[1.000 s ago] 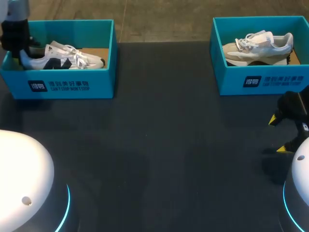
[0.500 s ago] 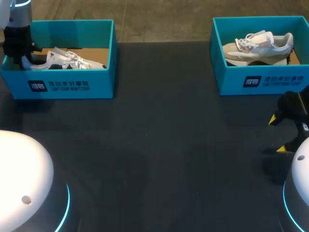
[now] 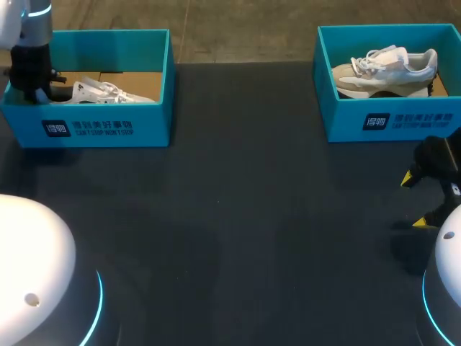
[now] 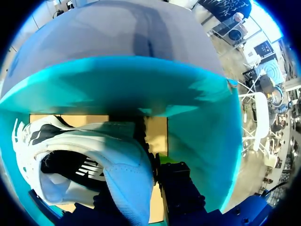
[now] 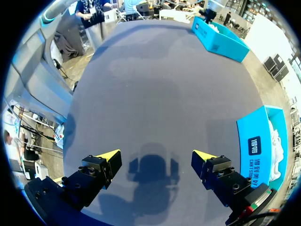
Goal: Take the shoe out of the shoebox, open the shoe tongue, remove and reinsert the insole, then place the shoe into the shoebox
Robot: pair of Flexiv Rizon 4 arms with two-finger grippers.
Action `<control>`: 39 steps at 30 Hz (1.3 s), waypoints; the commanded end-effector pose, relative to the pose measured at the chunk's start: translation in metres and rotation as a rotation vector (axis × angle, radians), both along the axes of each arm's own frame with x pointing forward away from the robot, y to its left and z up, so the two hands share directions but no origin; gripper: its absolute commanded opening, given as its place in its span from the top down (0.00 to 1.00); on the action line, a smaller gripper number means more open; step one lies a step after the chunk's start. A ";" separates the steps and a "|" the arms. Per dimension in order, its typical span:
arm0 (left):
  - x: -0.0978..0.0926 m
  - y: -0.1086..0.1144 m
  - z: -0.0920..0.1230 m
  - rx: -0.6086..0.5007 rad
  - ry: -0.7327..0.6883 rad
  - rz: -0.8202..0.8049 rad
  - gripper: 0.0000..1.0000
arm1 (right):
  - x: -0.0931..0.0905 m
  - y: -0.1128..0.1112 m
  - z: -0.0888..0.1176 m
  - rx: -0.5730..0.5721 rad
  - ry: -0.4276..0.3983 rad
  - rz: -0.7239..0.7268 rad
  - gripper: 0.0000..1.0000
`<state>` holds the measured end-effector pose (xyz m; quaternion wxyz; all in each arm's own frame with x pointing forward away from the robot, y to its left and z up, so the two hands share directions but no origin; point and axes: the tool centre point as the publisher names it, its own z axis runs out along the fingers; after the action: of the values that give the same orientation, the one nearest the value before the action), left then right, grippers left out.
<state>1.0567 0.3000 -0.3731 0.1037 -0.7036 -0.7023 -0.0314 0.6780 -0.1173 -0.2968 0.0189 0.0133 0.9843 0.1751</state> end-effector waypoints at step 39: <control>-0.005 -0.004 -0.013 -0.071 0.018 0.014 1.00 | -0.001 0.000 0.000 -0.003 -0.001 -0.001 0.00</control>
<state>1.0490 0.2953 -0.3840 0.0839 -0.7030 -0.7062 0.0001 0.6780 -0.1173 -0.2968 0.0189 0.0133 0.9843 0.1751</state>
